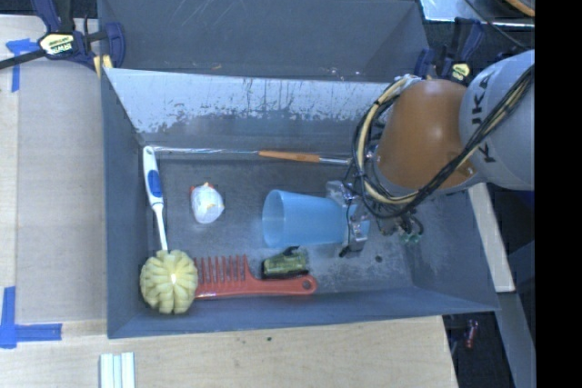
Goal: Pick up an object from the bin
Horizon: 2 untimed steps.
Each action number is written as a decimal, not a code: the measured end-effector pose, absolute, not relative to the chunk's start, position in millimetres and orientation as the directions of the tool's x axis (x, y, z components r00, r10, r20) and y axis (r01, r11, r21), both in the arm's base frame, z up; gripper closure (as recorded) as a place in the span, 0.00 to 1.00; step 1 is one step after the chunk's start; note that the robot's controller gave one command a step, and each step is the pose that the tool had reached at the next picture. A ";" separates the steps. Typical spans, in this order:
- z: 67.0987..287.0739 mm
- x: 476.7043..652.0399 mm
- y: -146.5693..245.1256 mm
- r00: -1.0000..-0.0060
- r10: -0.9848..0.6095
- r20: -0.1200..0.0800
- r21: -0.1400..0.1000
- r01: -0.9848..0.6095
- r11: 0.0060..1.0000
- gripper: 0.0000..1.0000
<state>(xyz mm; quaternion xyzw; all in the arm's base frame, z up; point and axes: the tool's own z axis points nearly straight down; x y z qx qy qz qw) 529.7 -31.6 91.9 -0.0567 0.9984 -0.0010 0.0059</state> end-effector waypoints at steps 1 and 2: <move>131.7 528.7 -31.5 -0.994 -0.113 -0.007 -0.002 -0.113 0.994 1.00; 165.3 531.6 -31.9 -0.993 -0.113 -0.019 -0.004 -0.113 0.994 1.00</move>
Offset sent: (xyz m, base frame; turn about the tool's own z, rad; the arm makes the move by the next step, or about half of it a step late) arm -0.0012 -0.0001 0.0566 0.0000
